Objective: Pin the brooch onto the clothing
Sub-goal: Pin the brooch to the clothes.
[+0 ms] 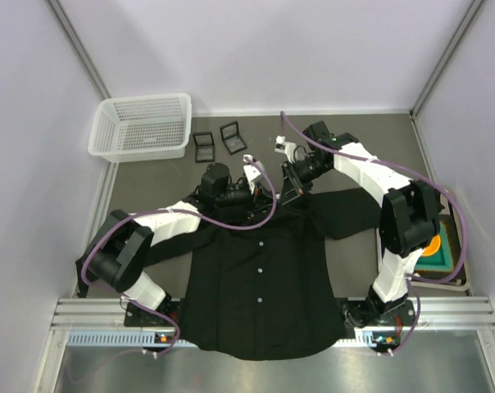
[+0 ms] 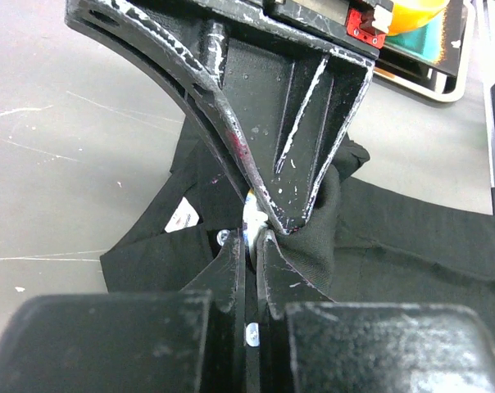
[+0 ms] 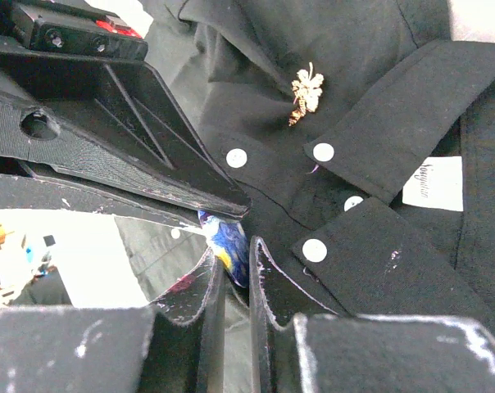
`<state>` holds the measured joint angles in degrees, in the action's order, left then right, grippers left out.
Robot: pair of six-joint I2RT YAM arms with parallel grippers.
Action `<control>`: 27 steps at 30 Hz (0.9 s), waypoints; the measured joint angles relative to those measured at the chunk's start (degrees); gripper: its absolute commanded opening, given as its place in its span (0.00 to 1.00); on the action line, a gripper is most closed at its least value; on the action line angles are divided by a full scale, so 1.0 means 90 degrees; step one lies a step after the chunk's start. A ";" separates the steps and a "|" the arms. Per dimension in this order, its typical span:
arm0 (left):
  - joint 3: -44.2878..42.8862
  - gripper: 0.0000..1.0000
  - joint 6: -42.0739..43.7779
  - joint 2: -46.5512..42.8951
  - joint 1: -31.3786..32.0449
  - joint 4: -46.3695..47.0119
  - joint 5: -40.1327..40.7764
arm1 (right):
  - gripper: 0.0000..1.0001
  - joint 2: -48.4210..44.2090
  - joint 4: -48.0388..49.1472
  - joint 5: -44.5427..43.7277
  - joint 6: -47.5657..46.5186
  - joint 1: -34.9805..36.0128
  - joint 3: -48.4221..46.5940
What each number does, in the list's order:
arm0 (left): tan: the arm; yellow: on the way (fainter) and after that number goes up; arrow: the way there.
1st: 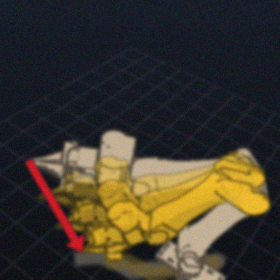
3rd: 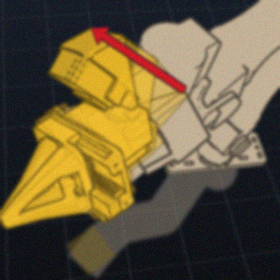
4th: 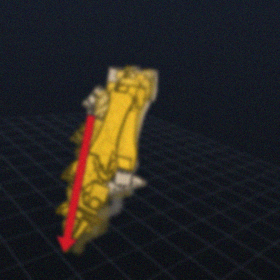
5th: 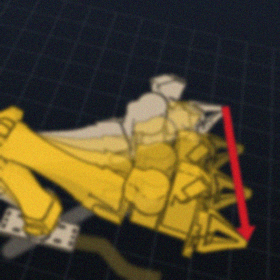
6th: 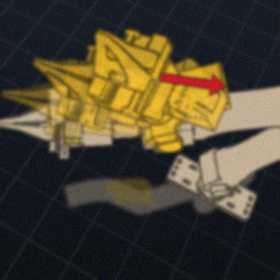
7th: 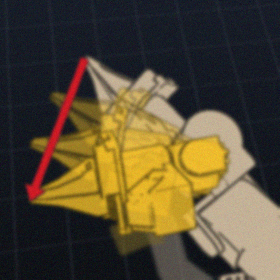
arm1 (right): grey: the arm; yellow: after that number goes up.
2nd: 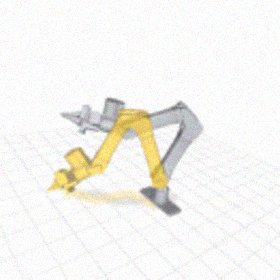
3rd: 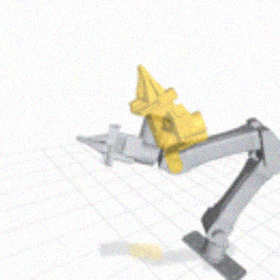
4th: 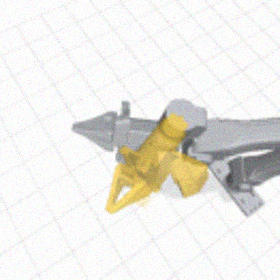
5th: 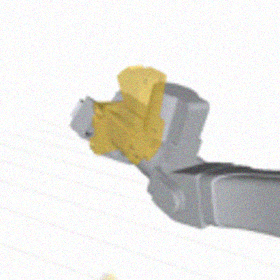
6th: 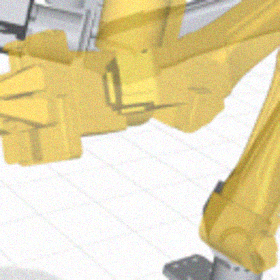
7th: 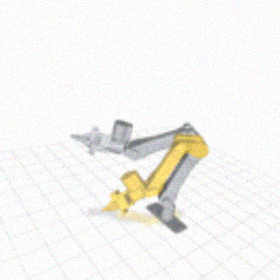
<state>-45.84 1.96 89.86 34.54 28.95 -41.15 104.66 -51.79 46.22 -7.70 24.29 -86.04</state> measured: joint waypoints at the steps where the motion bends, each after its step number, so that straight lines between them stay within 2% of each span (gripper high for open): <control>1: 0.0015 0.00 0.0015 -0.0019 0.0005 0.0012 0.0024 | 0.00 0.0007 0.0000 0.0049 0.0039 -0.0019 0.0000; 8: 0.0041 0.00 0.0036 -0.0109 0.0012 0.0102 0.0158 | 0.00 0.0017 0.0163 0.0328 0.0328 -0.0146 0.0022; 18: 0.0238 0.00 -0.0146 -0.0141 0.0022 0.0423 0.0374 | 0.00 -0.0117 0.0920 0.0707 0.0585 -0.0279 0.0527; 27: 0.0253 0.00 -0.0333 -0.0153 0.0022 0.0726 0.0284 | 0.00 -0.0634 0.1804 0.1044 0.0476 -0.0415 0.1200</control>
<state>-43.57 -1.04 88.49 34.74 35.48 -38.59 98.96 -35.55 55.61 -3.42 20.56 -75.24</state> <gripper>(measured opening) 0.027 0.100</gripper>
